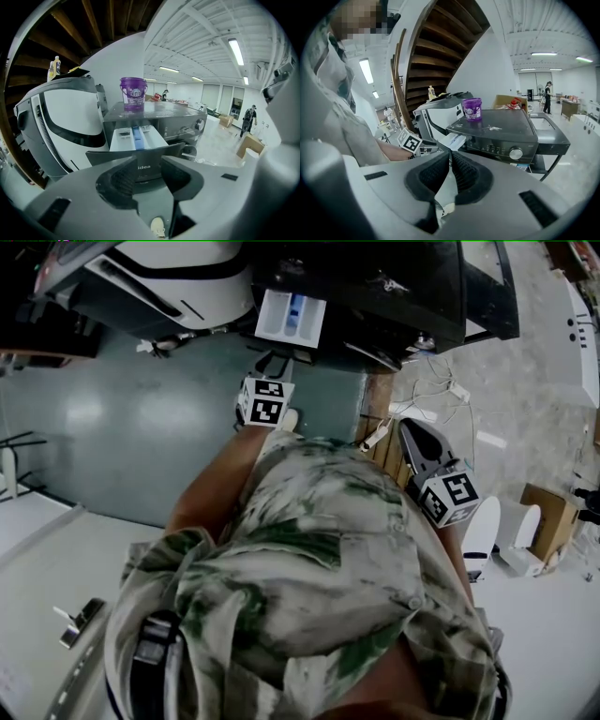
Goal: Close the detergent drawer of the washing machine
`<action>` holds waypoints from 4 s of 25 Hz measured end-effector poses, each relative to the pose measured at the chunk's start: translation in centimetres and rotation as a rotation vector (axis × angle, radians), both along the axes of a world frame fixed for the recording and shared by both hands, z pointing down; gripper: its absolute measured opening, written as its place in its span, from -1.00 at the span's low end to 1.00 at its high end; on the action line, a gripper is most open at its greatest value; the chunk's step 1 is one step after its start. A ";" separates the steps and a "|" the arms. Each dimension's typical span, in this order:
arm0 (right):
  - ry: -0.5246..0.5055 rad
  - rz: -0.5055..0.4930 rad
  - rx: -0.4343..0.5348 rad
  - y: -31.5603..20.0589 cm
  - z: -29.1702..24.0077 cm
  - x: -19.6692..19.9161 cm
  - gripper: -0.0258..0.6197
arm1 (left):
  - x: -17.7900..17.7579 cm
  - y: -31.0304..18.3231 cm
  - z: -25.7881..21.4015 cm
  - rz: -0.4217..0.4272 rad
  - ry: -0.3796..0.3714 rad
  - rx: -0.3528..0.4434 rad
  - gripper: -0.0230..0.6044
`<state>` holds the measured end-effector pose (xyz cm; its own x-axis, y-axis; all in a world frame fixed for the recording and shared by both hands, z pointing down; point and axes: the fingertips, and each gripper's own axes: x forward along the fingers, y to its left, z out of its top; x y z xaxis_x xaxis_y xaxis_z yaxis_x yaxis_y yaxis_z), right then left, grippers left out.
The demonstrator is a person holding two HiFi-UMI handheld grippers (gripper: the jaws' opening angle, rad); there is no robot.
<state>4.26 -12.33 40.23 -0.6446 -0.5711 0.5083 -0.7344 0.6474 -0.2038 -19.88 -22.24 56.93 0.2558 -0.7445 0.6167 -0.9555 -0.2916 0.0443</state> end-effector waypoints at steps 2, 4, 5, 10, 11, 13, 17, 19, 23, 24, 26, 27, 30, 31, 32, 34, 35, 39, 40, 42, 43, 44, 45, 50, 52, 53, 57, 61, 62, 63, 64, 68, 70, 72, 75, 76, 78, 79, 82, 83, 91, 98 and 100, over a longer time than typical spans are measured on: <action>0.006 0.008 -0.008 -0.2 0.2 0.2 -0.80 | -0.1 -0.4 0.3 0.000 -0.003 -0.005 -0.43; 0.014 0.013 -0.019 -0.2 0.5 0.4 -0.80 | -0.2 -0.7 0.6 -0.002 -0.005 -0.012 -0.42; 0.015 0.016 -0.020 -0.3 0.5 0.4 -0.80 | -0.4 -0.8 0.8 -0.005 -0.007 -0.015 -0.41; 0.010 0.033 -0.013 -1.1 0.1 0.1 -0.80 | -0.6 -1.6 1.2 -0.012 -0.009 -0.025 -0.39; 0.010 0.034 -0.015 -1.2 0.2 0.1 -0.80 | -0.6 -1.7 1.3 -0.014 -0.008 -0.028 -0.38; 0.007 0.038 -0.020 -1.5 0.2 0.1 -0.80 | -0.7 -1.9 1.4 -0.020 -0.009 -0.030 -0.38; 0.001 0.049 -0.020 -2.0 0.2 0.1 -0.80 | -0.9 -2.1 1.4 -0.028 -0.011 -0.030 -0.38; 0.000 0.051 -0.021 -2.1 0.2 0.0 -0.80 | -0.8 -2.1 1.4 -0.033 -0.013 -0.028 -0.38; -0.007 0.055 -0.026 -2.5 0.4 -0.1 -0.80 | -0.6 -2.6 1.5 -0.029 -0.016 -0.028 -0.38; -0.009 0.057 -0.027 -2.6 0.5 -0.2 -0.80 | -0.6 -2.7 1.5 -0.028 -0.016 -0.028 -0.38; -0.016 0.061 -0.023 -2.8 0.5 -0.2 -0.80 | -0.6 -3.0 1.5 -0.026 -0.016 -0.030 -0.38; -0.018 0.063 -0.020 -2.9 0.5 -0.2 -0.80 | -0.6 -3.2 1.5 -0.025 -0.016 -0.030 -0.38; -0.018 0.067 -0.014 -3.0 0.6 -0.1 -0.80 | -0.6 -3.3 1.5 -0.020 -0.021 -0.028 -0.38; -0.018 0.069 -0.014 -3.0 0.6 -0.1 -0.80 | -0.6 -3.4 1.5 -0.019 -0.020 -0.027 -0.38; -0.019 0.072 -0.016 -3.0 0.6 -0.1 -0.80 | -0.6 -3.4 1.5 -0.018 -0.019 -0.026 -0.38; -0.022 0.078 -0.020 -3.0 0.6 0.0 -0.80 | -0.8 -3.6 1.5 -0.018 -0.021 -0.025 -0.42; -0.024 0.081 -0.022 -3.1 0.5 0.0 -0.80 | -0.8 -3.7 1.5 -0.019 -0.022 -0.024 -0.44; -0.024 0.088 -0.028 -3.0 0.7 0.1 -0.80 | -0.9 -4.1 1.4 -0.021 -0.023 -0.020 -0.44; -0.023 0.090 -0.028 -3.0 0.7 0.1 -0.80 | -0.9 -4.2 1.4 -0.022 -0.023 -0.020 -0.44; -0.020 0.093 -0.027 -3.0 0.7 0.3 -0.80 | -0.9 -4.4 1.4 -0.023 -0.022 -0.020 -0.44; -0.019 0.095 -0.025 -3.0 0.7 0.4 -0.80 | -0.8 -4.5 1.5 -0.023 -0.022 -0.020 -0.44; -0.017 0.097 -0.022 -3.1 0.7 0.5 -0.80 | -0.8 -4.7 1.5 -0.023 -0.021 -0.019 -0.44; -0.014 0.100 -0.018 -3.1 0.6 0.5 -0.80 | -0.8 -4.8 1.5 -0.022 -0.021 -0.018 -0.44; -0.012 0.111 -0.024 -2.9 0.5 0.6 -0.80 | -0.8 -5.3 1.3 -0.023 -0.017 -0.017 -0.44; -0.012 0.114 -0.019 -2.9 0.4 0.6 -0.80 | -0.8 -5.5 1.3 -0.023 -0.015 -0.016 -0.44; -0.010 0.115 -0.015 -2.9 0.4 0.6 -0.80 | -0.8 -5.6 1.3 -0.022 -0.015 -0.016 -0.44; -0.004 0.123 -0.005 -2.9 0.4 0.8 -0.80 | -0.7 -6.2 1.3 -0.019 -0.016 -0.012 -0.44; -0.003 0.134 -0.017 -2.8 0.3 0.6 -0.80 | -0.8 -6.6 1.3 -0.017 -0.016 -0.012 -0.44; -0.001 0.136 -0.016 -2.8 0.3 0.7 -0.80 | -0.8 -6.7 1.3 -0.016 -0.016 -0.011 -0.44; 0.002 0.137 -0.015 -2.8 0.4 0.8 -0.80 | -0.8 -6.8 1.4 -0.015 -0.016 -0.011 -0.44; 0.004 0.138 -0.015 -2.8 0.5 0.9 -0.80 | -0.8 -6.9 1.4 -0.014 -0.017 -0.011 -0.44; 0.005 0.146 -0.018 -3.0 0.2 0.7 -0.80 | -0.8 -7.5 1.4 -0.009 -0.017 -0.012 -0.44; 0.007 0.150 -0.017 -3.1 0.1 0.7 -0.80 | -0.9 -7.8 1.3 -0.009 -0.018 -0.011 -0.44; 0.010 0.155 -0.017 -3.1 0.1 0.7 -0.80 | -0.9 -8.0 1.3 -0.007 -0.020 -0.008 -0.44; 0.010 0.163 -0.016 -3.1 0.0 0.8 -0.80 | -0.8 -8.2 1.4 -0.002 -0.022 -0.007 -0.44; 0.009 0.166 -0.016 -3.1 0.0 0.8 -0.80 | -0.8 -8.3 1.4 -0.001 -0.023 -0.008 -0.44; 0.009 0.169 -0.018 -3.2 0.0 0.8 -0.80 | -0.8 -8.5 1.4 0.000 -0.024 -0.010 -0.44; 0.010 0.171 -0.019 -3.2 0.1 0.9 -0.80 | -0.8 -8.6 1.5 0.001 -0.024 -0.010 -0.44; 0.010 0.177 -0.019 -3.2 0.1 0.9 -0.80 | -0.8 -8.8 1.5 0.001 -0.025 -0.012 -0.44; 0.009 0.179 -0.019 -3.3 0.1 0.9 -0.80 | -0.8 -8.9 1.5 0.001 -0.025 -0.014 -0.44; 0.004 0.197 -0.026 -3.5 0.3 1.0 -0.80 | -0.7 -10.0 1.5 0.004 -0.024 -0.010 -0.44; 0.006 0.207 -0.029 -3.4 0.6 1.1 -0.80 | -0.7 -10.6 1.5 0.005 -0.020 -0.007 -0.44; 0.008 0.208 -0.031 -3.4 0.6 1.1 -0.80 | -0.7 -10.7 1.4 0.007 -0.020 -0.007 -0.44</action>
